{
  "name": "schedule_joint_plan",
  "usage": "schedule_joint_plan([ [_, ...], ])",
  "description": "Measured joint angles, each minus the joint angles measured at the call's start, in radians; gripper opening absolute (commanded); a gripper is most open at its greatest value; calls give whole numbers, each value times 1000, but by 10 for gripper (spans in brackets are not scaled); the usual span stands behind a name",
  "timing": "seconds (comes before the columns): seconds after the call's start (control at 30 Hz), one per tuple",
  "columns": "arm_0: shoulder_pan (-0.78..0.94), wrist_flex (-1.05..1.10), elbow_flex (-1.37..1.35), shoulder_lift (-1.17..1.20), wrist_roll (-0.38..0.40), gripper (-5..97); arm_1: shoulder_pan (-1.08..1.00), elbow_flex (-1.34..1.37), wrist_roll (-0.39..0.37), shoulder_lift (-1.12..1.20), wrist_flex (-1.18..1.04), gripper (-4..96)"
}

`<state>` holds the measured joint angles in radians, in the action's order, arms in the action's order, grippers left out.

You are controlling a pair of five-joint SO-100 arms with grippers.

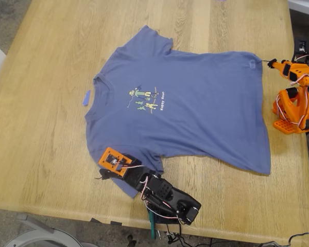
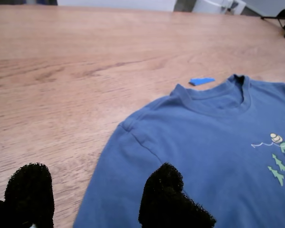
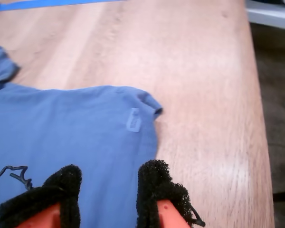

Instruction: Fold a T-shirt

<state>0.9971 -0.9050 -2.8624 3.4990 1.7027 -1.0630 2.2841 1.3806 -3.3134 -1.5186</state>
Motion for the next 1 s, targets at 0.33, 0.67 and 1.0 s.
schedule_joint_plan([
  [0.33, -84, -413, 397, -201, -3, 477, 287, -288, 3, 206, -170, 232],
  [0.67, -224, -683, 1046, -719, 3, 543, 588, -402, 34, 423, -179, 222],
  [1.0, -431, -874, 1333, -1003, 8, 637, 954, -491, 15, 716, -179, 206],
])
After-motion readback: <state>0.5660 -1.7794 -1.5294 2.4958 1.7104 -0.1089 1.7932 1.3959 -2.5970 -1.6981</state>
